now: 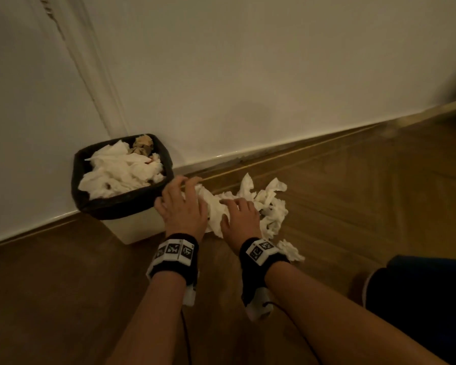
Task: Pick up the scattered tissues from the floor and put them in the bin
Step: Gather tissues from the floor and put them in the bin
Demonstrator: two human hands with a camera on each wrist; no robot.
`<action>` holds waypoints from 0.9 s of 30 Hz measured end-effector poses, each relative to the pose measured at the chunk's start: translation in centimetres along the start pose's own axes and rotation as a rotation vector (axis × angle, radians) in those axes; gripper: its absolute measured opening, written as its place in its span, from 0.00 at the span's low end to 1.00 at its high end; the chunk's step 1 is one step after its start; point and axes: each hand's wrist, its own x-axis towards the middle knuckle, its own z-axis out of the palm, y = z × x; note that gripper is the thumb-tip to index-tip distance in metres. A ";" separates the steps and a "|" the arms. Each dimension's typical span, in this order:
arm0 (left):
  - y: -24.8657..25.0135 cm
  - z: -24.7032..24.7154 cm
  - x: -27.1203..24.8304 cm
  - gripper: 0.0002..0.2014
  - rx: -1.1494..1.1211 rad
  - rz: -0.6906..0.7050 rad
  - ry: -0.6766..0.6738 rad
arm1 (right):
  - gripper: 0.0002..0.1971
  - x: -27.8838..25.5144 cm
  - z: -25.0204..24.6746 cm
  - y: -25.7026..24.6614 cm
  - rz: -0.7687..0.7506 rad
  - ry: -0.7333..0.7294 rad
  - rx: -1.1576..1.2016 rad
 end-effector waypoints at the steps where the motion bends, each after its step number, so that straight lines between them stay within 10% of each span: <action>1: 0.9 0.8 -0.7 0.22 -0.006 0.014 -0.070 | 0.22 -0.6 0.4 1.4 0.061 -0.022 -0.009; 12: 6.6 11.2 -7.9 0.25 0.002 0.106 -0.830 | 0.28 -3.4 2.2 14.9 0.540 -0.413 -0.049; 27: 9.3 17.2 -8.8 0.13 0.052 0.151 -0.961 | 0.14 -5.0 4.1 17.4 0.332 -0.297 0.037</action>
